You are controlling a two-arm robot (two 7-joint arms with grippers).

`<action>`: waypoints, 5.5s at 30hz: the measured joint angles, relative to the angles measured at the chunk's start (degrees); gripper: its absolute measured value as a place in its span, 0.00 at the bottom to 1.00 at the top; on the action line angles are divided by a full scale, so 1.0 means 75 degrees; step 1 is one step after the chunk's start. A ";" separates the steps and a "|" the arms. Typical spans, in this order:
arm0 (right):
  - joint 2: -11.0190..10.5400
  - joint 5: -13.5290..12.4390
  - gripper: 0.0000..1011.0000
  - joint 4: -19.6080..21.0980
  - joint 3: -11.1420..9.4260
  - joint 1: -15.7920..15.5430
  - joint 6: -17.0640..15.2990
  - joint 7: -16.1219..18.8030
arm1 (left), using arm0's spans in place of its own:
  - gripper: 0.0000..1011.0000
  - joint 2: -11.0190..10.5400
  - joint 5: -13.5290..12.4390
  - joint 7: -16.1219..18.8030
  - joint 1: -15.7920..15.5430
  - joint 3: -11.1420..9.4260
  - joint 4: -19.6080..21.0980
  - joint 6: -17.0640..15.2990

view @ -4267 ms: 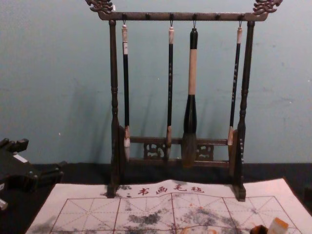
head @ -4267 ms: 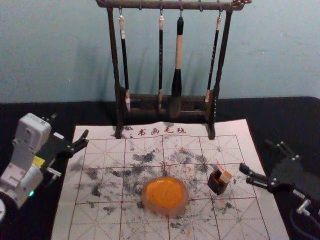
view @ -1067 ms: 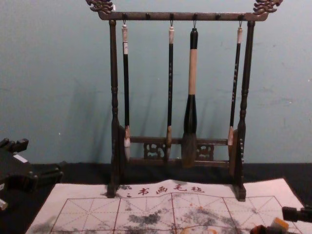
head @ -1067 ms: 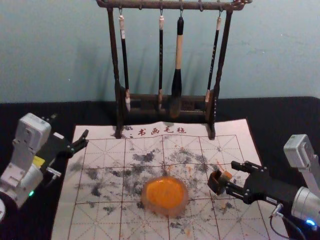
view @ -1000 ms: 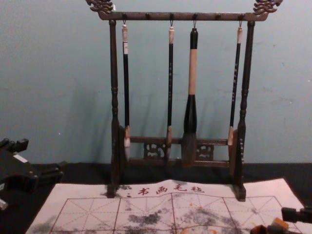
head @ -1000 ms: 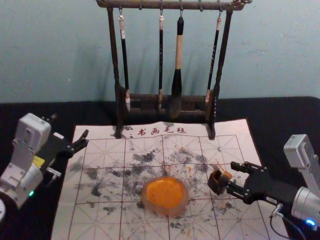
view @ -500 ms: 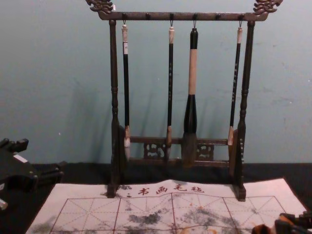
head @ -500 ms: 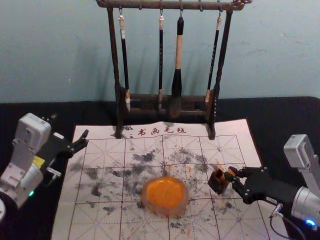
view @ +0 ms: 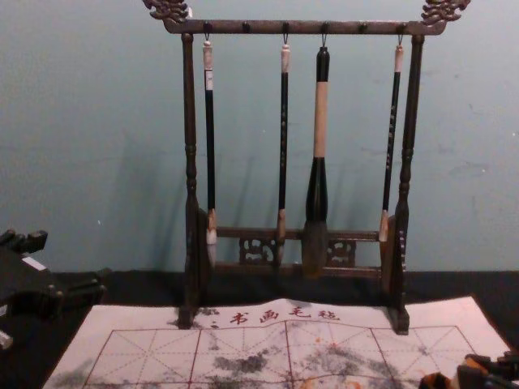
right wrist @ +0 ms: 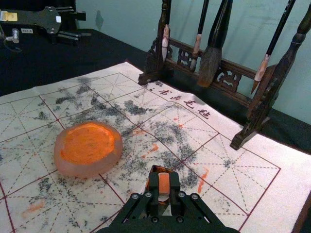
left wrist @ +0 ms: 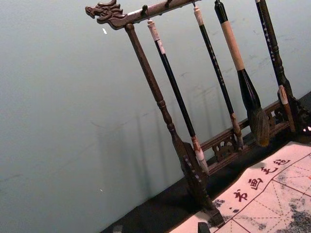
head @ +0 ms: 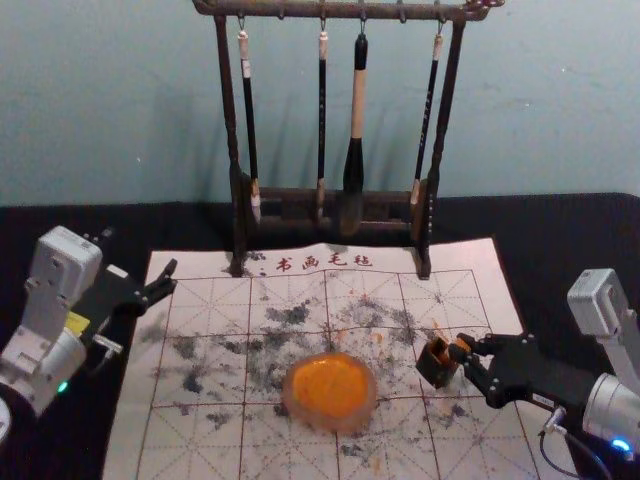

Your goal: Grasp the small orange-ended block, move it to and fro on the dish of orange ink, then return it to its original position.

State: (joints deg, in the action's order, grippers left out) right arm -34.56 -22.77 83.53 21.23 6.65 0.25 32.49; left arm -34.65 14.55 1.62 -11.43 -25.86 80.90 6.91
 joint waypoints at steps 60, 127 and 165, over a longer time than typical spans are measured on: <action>0.0018 0.0391 0.09 0.0844 0.0529 0.0693 -0.0345 0.0180 | 0.99 0.0000 0.0000 0.0001 0.0000 0.0000 0.0000 0.0000; 0.0612 0.1471 0.09 0.0129 0.2199 0.1993 -0.0958 0.0670 | 0.99 0.0000 0.0000 0.0000 0.0000 -0.0001 0.0000 0.0000; 0.0071 0.1354 0.09 0.0848 0.2095 0.1626 -0.1214 0.0833 | 0.99 0.0000 0.0000 0.0000 0.0000 -0.0001 0.0000 0.0000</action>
State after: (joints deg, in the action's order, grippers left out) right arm -34.03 -12.61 89.89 36.94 18.84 -8.86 38.73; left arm -34.65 14.55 1.62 -11.43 -25.86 80.90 6.90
